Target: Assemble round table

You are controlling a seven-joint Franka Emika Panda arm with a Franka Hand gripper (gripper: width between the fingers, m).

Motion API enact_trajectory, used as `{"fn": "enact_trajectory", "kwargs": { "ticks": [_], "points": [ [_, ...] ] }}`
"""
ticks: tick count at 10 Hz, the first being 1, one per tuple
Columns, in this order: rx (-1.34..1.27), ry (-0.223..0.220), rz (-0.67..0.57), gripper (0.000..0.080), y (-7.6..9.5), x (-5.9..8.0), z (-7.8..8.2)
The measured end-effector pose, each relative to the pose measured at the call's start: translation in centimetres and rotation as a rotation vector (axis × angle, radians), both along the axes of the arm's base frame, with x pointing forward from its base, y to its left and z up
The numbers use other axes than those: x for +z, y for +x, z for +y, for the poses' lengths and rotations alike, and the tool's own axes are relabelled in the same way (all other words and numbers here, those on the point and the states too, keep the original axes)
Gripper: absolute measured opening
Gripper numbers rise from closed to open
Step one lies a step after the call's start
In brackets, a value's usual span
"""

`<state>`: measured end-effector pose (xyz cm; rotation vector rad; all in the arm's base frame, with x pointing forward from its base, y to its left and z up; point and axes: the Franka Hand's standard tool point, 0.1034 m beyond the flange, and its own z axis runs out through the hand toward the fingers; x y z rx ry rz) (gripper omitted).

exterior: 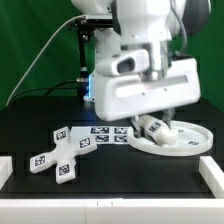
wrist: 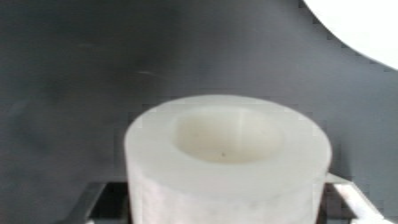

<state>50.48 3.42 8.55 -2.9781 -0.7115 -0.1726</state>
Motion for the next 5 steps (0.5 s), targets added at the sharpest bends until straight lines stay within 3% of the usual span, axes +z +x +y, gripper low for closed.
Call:
{"fn": "enact_trajectory", "kwargs": {
  "ticks": [5],
  "points": [
    [0.002, -0.001, -0.001, 0.0411, -0.53, -0.39, 0.19]
  ]
}}
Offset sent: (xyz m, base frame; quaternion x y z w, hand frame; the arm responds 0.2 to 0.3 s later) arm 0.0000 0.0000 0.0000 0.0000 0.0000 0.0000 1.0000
